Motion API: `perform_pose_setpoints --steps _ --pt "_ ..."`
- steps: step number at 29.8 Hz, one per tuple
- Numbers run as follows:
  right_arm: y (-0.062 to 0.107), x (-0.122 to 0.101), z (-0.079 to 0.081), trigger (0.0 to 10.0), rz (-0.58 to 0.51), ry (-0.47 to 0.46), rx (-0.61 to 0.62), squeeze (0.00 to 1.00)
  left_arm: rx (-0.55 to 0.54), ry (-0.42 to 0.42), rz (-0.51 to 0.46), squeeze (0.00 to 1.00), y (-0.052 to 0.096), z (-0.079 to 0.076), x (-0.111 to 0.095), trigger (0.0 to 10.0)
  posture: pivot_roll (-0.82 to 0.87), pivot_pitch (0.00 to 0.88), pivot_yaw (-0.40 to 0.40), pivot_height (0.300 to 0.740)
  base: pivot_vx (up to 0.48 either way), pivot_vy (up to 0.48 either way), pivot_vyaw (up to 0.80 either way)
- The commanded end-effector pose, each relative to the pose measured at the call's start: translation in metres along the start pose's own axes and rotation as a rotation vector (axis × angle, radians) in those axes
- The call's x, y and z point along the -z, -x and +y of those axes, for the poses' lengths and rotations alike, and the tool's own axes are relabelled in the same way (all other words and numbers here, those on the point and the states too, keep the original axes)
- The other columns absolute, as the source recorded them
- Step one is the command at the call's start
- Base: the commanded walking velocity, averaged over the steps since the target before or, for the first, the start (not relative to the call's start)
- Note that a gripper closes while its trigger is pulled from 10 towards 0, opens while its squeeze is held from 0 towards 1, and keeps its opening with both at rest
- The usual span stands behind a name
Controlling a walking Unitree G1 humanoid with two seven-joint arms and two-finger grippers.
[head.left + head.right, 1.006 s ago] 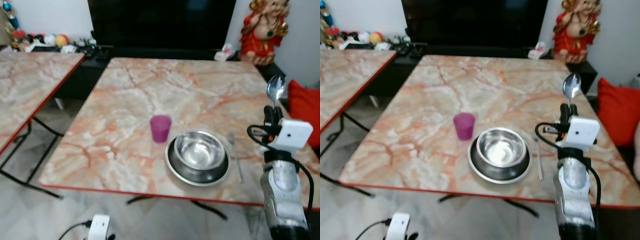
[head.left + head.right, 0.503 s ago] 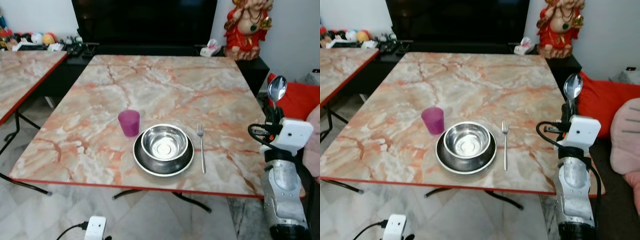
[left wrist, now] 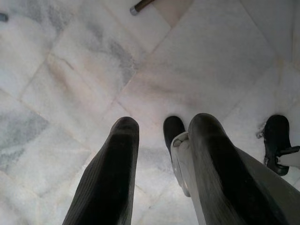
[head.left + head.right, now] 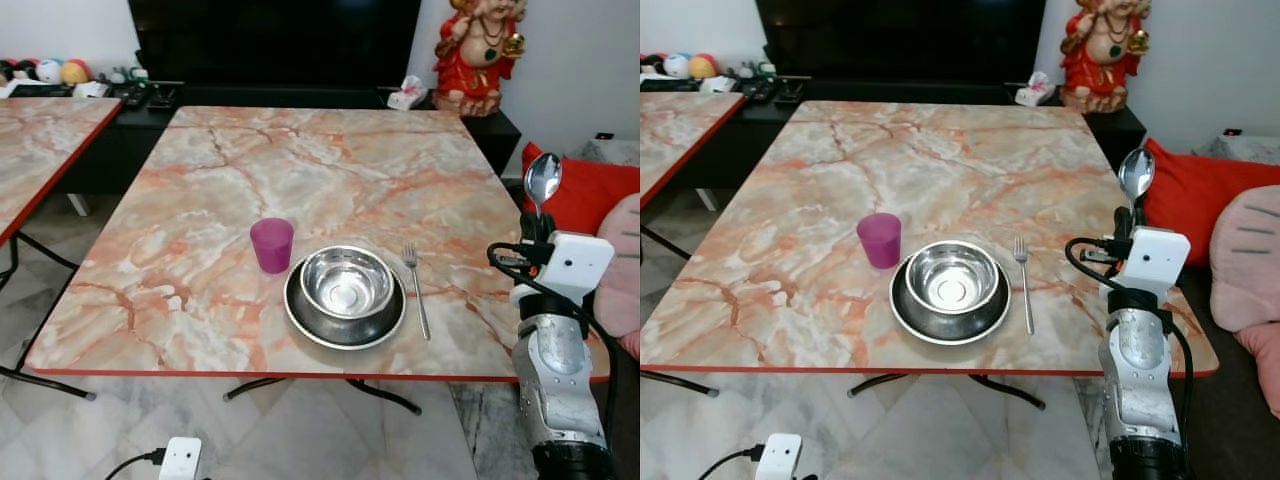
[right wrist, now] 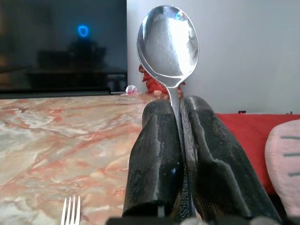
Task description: Setting the table
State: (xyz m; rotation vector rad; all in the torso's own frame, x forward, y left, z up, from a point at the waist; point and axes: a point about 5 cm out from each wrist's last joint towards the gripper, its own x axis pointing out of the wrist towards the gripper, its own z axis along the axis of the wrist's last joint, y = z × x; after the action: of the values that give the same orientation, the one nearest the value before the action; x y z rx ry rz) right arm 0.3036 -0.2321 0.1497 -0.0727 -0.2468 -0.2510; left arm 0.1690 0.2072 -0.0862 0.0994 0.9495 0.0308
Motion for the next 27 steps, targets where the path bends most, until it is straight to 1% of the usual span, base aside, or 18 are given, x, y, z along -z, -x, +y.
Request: perform_pose_setpoints --steps 1,3,11,15,16,17,19,20,23,24,25,27 --pt "-0.004 -0.003 0.000 10.0 -0.004 -0.002 0.000 0.00 -0.004 0.009 0.025 0.00 0.001 -0.001 0.006 10.0 0.02 0.004 -0.015 0.736 0.000 0.480 0.00" --pt "-0.004 -0.003 0.000 10.0 -0.002 -0.002 0.000 0.00 -0.003 0.005 0.023 0.00 0.001 -0.001 0.006 10.0 0.02 0.004 -0.014 0.736 0.000 0.394 0.00" --pt "-0.004 0.001 0.000 10.0 0.022 0.006 -0.006 0.00 0.003 -0.008 0.022 0.00 0.001 -0.003 0.006 10.0 0.02 0.006 -0.011 0.736 0.000 0.000 0.00" --pt "-0.006 0.006 0.001 10.0 0.067 0.018 -0.016 0.00 0.007 -0.003 0.020 0.00 0.001 -0.003 0.006 10.0 0.01 0.006 -0.008 0.736 0.000 0.000 0.00" --pt "-0.008 0.010 0.001 10.0 0.099 0.029 -0.021 0.00 0.008 -0.001 0.020 0.00 0.001 -0.003 0.007 10.0 0.01 0.006 -0.008 0.736 0.000 0.000 0.00" --pt "-0.008 0.010 0.001 10.0 0.099 0.029 -0.021 0.00 0.008 -0.001 0.020 0.00 0.001 -0.003 0.007 10.0 0.01 0.006 -0.008 0.736 0.000 0.000 0.00" --pt "-0.011 0.018 0.002 10.0 0.167 0.031 -0.037 0.00 0.011 0.001 0.019 0.00 0.001 -0.003 0.007 10.0 0.01 0.008 -0.004 0.736 0.000 0.000 0.00" --pt "-0.011 0.018 0.002 10.0 0.167 0.031 -0.037 0.00 0.011 0.001 0.019 0.00 0.001 -0.003 0.007 10.0 0.01 0.008 -0.004 0.736 0.000 0.000 0.00" --pt "-0.016 0.024 0.005 10.0 0.226 -0.012 -0.072 0.00 0.014 0.000 0.018 0.00 0.001 -0.003 0.006 10.0 0.01 0.010 0.000 0.736 0.000 0.000 0.00" --pt "-0.018 0.027 0.006 10.0 0.257 -0.021 -0.074 0.00 0.014 0.000 0.017 0.00 0.001 -0.003 0.006 10.0 0.01 0.007 -0.001 0.736 0.000 0.000 0.00" --pt "-0.021 0.034 0.006 10.0 0.321 -0.041 -0.084 0.00 0.015 0.000 0.016 0.00 0.001 -0.003 0.006 10.0 0.01 0.007 -0.001 0.736 0.000 0.000 0.00" --pt "-0.025 0.040 0.007 10.0 0.369 -0.048 -0.106 0.00 0.016 0.002 0.013 0.00 0.001 -0.003 0.005 10.0 0.01 0.009 0.000 0.736 0.000 0.000 0.00"
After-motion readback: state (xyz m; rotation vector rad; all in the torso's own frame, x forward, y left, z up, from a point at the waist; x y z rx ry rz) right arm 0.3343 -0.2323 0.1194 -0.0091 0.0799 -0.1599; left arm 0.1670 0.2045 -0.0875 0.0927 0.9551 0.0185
